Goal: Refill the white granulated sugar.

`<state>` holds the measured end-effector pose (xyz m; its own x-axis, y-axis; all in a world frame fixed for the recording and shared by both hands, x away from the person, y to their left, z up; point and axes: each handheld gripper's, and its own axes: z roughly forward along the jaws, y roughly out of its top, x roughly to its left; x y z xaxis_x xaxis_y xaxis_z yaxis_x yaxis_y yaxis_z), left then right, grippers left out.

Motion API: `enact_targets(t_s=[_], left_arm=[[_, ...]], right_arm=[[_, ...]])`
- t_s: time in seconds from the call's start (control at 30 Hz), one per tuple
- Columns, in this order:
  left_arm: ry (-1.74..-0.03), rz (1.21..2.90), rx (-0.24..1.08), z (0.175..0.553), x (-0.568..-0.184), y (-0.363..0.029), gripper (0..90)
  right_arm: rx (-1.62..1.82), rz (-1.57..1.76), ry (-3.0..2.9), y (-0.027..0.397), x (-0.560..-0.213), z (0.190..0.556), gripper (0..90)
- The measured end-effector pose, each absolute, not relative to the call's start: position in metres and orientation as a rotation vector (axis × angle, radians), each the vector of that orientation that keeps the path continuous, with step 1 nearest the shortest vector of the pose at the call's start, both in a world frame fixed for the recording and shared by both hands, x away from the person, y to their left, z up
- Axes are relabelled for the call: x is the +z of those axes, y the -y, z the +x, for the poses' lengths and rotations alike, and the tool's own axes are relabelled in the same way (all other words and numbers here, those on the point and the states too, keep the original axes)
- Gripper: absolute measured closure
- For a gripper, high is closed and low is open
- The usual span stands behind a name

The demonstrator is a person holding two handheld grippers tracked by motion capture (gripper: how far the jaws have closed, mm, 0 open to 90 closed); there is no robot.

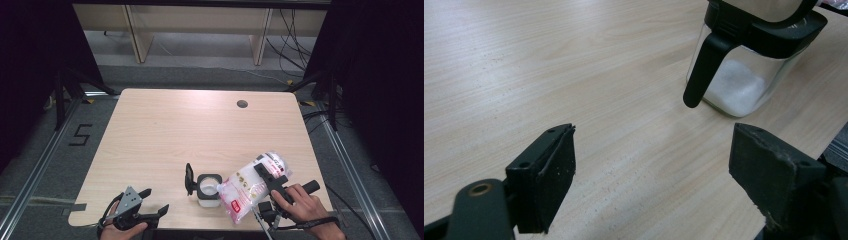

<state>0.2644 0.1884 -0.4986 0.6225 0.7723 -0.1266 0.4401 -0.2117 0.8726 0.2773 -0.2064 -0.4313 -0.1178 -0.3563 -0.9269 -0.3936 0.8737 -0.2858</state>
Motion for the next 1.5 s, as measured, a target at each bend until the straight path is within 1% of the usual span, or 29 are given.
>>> enact_targets(t_s=[0.03,0.13,0.2,0.53,0.6,0.7,0.83,0.93,0.97,1.03,1.13,1.2,1.23,1.27,1.3,1.33,1.5], left_arm=[[-0.964,1.876,0.419,0.2648,-0.4974,-0.1905,18.3],[-0.977,1.842,0.414,0.2644,-0.4985,-0.1877,18.3],[-0.966,1.872,0.421,0.2647,-0.4977,-0.1903,18.3],[-0.975,1.839,0.416,0.2641,-0.4987,-0.1876,18.3],[-0.968,1.867,0.420,0.2645,-0.4975,-0.1901,18.3],[-0.971,1.860,0.420,0.2646,-0.4977,-0.1893,18.3],[-0.977,1.857,0.427,0.2644,-0.4970,-0.1898,18.3],[-0.972,1.859,0.422,0.2637,-0.4982,-0.1893,18.3],[-0.972,1.858,0.423,0.2638,-0.4982,-0.1895,18.3],[-0.973,1.853,0.424,0.2647,-0.4973,-0.1900,18.3],[-0.975,1.861,0.426,0.2635,-0.4977,-0.1896,18.3],[-0.973,1.855,0.424,0.2647,-0.4974,-0.1901,18.3],[-0.973,1.852,0.424,0.2647,-0.4973,-0.1898,18.3],[-0.960,1.869,0.434,0.2643,-0.4967,-0.1906,18.3],[-0.965,1.855,0.430,0.2638,-0.4974,-0.1895,18.3],[-0.970,1.865,0.427,0.2636,-0.4975,-0.1904,18.3],[-0.972,1.858,0.422,0.2640,-0.4982,-0.1893,18.3]], right_arm=[[0.043,-0.580,-1.719,0.2068,-0.4314,0.2775,43.5],[0.032,-0.579,-1.719,0.2065,-0.4313,0.2770,43.5],[0.044,-0.570,-1.722,0.2071,-0.4313,0.2773,43.5],[0.074,-0.551,-1.735,0.2112,-0.4320,0.2813,43.6],[0.065,-0.523,-1.749,0.2125,-0.4321,0.2803,43.6],[0.070,-0.569,-1.724,0.2119,-0.4284,0.2813,43.6],[0.086,-0.507,-1.745,0.2131,-0.4325,0.2788,43.6],[0.066,-0.574,-1.726,0.2099,-0.4288,0.2795,43.6],[0.076,-0.516,-1.742,0.2115,-0.4329,0.2774,43.6],[0.064,-0.567,-1.729,0.2085,-0.4303,0.2782,43.6],[0.084,-0.532,-1.744,0.2088,-0.4336,0.2768,43.6],[0.082,-0.587,-1.712,0.2070,-0.4305,0.2785,43.6],[0.087,-0.516,-1.742,0.2101,-0.4340,0.2763,43.6],[0.062,-0.570,-1.731,0.2090,-0.4297,0.2783,43.6],[0.087,-0.502,-1.749,0.2122,-0.4332,0.2773,43.6],[0.060,-0.549,-1.734,0.2111,-0.4292,0.2786,43.6],[0.070,-0.525,-1.747,0.2112,-0.4315,0.2767,43.7]])
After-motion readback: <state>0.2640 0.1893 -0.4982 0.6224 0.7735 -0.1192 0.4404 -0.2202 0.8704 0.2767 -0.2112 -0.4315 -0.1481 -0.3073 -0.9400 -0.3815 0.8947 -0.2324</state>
